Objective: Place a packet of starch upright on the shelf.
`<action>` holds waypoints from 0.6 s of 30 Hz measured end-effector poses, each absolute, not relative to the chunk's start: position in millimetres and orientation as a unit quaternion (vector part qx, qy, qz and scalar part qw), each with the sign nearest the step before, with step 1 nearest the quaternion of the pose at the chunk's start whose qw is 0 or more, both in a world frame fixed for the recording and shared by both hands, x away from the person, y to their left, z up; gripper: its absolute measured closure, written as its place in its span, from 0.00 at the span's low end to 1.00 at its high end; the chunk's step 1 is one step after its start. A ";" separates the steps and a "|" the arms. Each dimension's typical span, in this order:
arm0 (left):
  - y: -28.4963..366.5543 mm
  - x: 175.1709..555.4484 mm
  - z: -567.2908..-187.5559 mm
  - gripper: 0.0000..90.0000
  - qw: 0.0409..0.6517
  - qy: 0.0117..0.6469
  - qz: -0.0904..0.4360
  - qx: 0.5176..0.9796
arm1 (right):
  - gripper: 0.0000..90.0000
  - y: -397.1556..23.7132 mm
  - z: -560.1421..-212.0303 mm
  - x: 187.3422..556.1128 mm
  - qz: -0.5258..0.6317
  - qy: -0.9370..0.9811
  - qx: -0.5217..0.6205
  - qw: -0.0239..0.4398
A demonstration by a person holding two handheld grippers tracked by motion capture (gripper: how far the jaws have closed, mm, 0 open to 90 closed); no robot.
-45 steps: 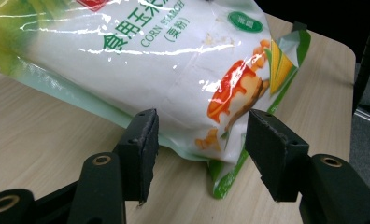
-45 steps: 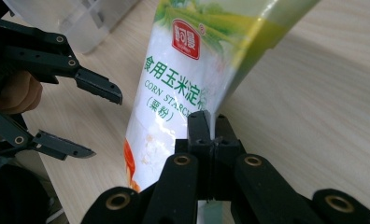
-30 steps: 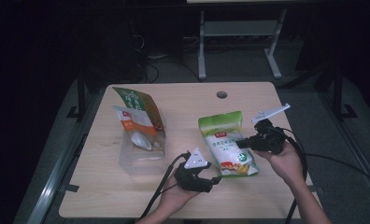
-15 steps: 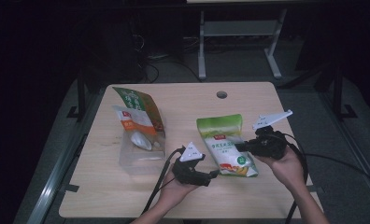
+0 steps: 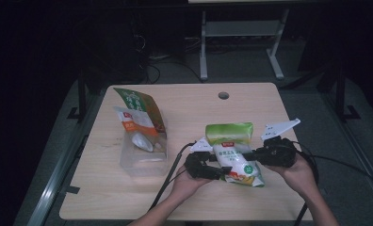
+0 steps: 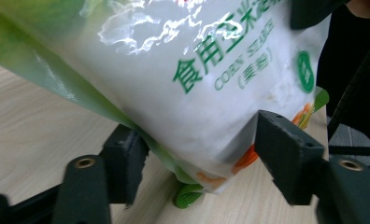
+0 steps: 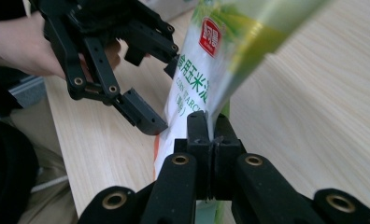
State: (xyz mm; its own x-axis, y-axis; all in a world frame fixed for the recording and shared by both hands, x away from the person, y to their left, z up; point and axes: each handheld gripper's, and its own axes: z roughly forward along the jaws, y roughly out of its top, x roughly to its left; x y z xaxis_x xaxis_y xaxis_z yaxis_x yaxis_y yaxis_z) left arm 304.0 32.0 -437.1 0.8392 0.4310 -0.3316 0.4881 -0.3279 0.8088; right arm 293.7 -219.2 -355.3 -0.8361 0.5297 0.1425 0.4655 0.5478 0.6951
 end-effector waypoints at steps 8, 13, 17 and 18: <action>34.5 297.3 -430.2 0.69 0.519 0.285 -0.007 0.806 | 0.97 -222.2 -359.2 293.6 0.377 0.880 0.286 0.040; 38.8 293.1 -422.0 0.80 0.515 0.282 0.038 0.809 | 0.95 -216.4 -359.8 292.8 0.369 0.884 0.286 0.039; 45.6 291.5 -418.5 0.82 0.509 0.278 0.061 0.812 | 0.94 -207.7 -362.6 294.1 0.366 0.887 0.278 0.043; 47.1 290.4 -418.0 0.82 0.509 0.278 0.066 0.812 | 0.94 -205.7 -364.0 294.8 0.366 0.887 0.278 0.040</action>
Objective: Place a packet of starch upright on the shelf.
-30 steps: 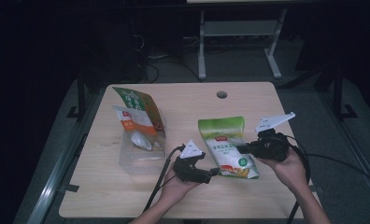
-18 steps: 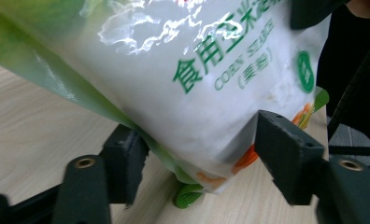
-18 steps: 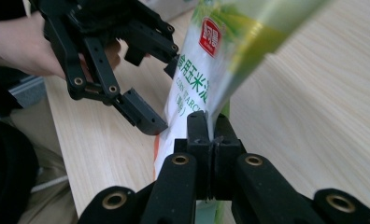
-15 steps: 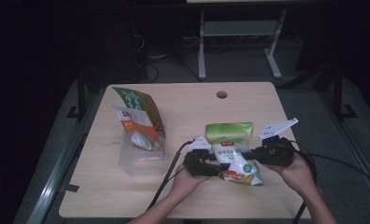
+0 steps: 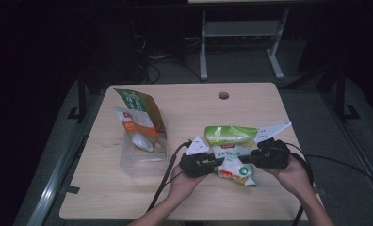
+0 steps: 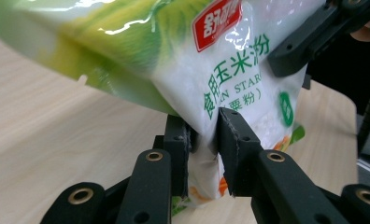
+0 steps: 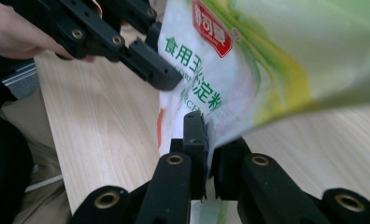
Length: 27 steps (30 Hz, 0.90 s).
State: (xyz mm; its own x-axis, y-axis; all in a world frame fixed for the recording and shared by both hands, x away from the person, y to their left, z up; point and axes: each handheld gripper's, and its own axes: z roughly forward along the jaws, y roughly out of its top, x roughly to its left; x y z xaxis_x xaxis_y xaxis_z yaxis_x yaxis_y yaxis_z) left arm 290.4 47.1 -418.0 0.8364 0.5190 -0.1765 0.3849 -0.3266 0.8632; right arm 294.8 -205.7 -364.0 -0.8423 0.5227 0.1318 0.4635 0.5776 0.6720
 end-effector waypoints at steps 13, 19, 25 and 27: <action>50.2 283.1 -416.6 0.79 0.499 0.253 0.087 0.824 | 0.96 -195.1 -369.8 301.7 0.351 0.892 0.286 0.016; 58.6 278.5 -421.3 0.66 0.490 0.253 0.096 0.828 | 1.00 -199.1 -371.3 301.8 0.366 0.882 0.296 0.011; 68.1 272.4 -423.3 0.60 0.493 0.258 0.095 0.825 | 1.00 -198.1 -365.4 303.8 0.372 0.877 0.305 0.023; 69.3 269.2 -423.5 0.59 0.496 0.255 0.098 0.824 | 1.00 -196.4 -362.1 305.5 0.370 0.877 0.304 0.030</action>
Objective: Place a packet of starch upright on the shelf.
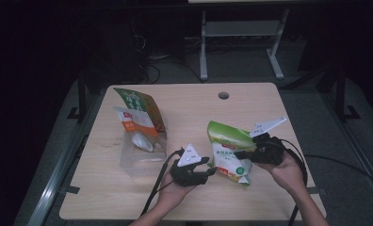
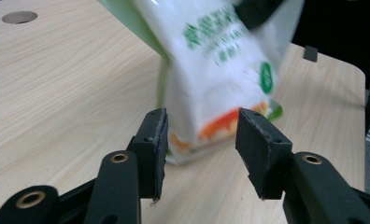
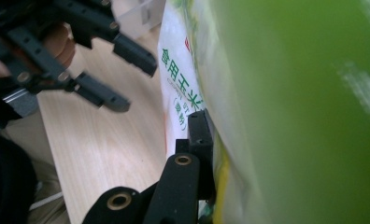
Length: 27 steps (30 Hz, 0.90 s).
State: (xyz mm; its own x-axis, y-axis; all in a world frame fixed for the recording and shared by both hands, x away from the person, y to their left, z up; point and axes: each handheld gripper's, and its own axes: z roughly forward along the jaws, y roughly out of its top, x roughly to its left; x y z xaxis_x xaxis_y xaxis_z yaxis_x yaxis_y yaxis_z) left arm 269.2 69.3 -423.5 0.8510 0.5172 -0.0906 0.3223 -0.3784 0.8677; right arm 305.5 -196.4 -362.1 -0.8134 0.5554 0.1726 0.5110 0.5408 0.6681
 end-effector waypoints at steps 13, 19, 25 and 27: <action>78.2 242.5 -428.1 0.47 0.483 0.221 0.098 0.841 | 1.00 -176.5 -340.2 314.6 0.371 0.879 0.298 0.035; 79.2 231.9 -431.9 0.44 0.483 0.205 0.093 0.846 | 1.00 -162.0 -327.7 318.6 0.375 0.881 0.285 0.037; 76.3 223.9 -436.2 0.42 0.486 0.198 0.086 0.847 | 1.00 -146.7 -316.0 323.3 0.377 0.884 0.275 0.032; 76.2 222.6 -436.3 0.41 0.482 0.190 0.088 0.851 | 1.00 -142.2 -312.2 323.7 0.378 0.884 0.275 0.032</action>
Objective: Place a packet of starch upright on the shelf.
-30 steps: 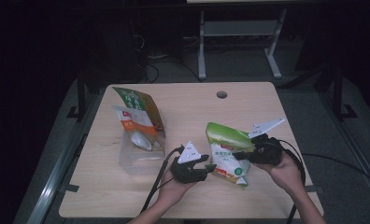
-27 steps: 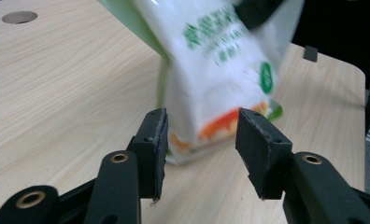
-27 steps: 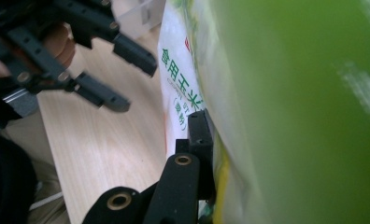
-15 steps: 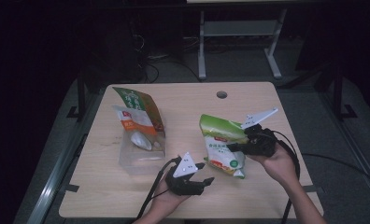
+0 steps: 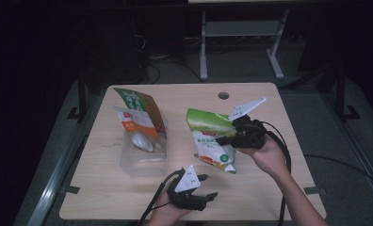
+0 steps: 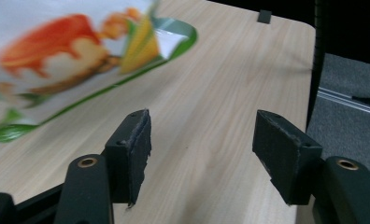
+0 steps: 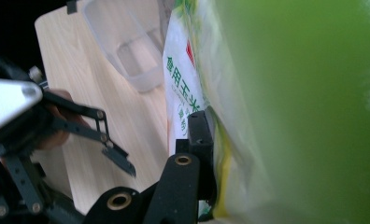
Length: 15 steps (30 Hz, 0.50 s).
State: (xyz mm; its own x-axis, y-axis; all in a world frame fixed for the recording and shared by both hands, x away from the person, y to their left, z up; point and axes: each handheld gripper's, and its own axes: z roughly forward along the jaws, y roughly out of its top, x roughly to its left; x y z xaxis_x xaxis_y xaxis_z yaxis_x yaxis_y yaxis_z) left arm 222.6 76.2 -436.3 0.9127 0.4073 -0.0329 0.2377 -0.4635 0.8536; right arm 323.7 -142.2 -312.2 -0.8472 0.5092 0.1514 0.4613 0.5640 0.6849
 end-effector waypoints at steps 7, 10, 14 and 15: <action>73.3 219.3 -441.0 0.37 0.482 0.189 0.081 0.851 | 1.00 -126.1 -299.5 327.6 0.382 0.887 0.258 0.032; 71.5 216.7 -443.6 0.34 0.480 0.192 0.076 0.853 | 1.00 -118.4 -294.3 329.6 0.383 0.890 0.245 0.036; 70.2 215.6 -446.1 0.31 0.474 0.186 0.081 0.857 | 1.00 -106.7 -286.9 330.3 0.388 0.891 0.233 0.035; 69.8 214.7 -446.5 0.30 0.475 0.187 0.080 0.856 | 1.00 -103.8 -285.0 330.1 0.387 0.892 0.231 0.032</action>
